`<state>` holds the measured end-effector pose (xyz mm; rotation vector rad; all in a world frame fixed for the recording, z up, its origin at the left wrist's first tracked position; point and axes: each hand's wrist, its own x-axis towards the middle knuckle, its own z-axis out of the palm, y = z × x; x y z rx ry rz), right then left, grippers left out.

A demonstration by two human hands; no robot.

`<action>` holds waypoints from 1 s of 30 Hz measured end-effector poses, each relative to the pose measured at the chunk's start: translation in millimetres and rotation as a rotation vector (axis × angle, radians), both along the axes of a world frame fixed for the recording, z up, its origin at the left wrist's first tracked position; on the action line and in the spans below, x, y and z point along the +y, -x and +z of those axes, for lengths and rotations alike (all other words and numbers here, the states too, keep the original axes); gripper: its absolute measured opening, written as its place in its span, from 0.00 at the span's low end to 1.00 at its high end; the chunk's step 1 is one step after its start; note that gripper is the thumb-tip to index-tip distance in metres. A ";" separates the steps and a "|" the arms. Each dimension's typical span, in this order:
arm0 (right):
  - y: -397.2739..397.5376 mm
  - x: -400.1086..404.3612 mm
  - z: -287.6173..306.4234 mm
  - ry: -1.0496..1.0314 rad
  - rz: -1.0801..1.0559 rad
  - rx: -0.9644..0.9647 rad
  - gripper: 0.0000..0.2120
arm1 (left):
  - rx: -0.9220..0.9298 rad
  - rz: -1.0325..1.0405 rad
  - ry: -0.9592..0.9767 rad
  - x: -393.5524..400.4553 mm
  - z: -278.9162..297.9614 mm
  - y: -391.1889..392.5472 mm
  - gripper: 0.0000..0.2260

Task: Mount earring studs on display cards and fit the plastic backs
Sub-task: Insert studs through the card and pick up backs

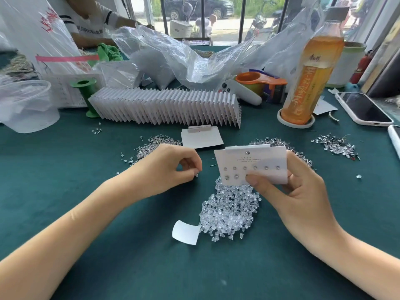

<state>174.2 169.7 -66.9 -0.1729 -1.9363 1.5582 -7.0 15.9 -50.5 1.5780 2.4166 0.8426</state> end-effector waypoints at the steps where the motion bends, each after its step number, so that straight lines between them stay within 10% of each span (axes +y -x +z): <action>1: 0.1 0.5 0.4 0.006 0.003 0.003 0.12 | -0.015 0.009 -0.007 0.2 -0.4 0.8 0.06; 6: -0.4 2.4 -3.5 -0.077 -0.010 0.022 0.12 | -0.256 0.051 -0.113 2.7 1.3 2.4 0.01; 16: 2.0 18.2 1.2 -1.373 0.126 0.338 0.06 | -0.588 -0.206 -0.019 4.5 15.8 -26.7 0.07; 30: 2.4 12.9 -2.4 -1.548 0.098 0.357 0.13 | -0.407 -0.237 0.051 3.6 19.0 -37.2 0.02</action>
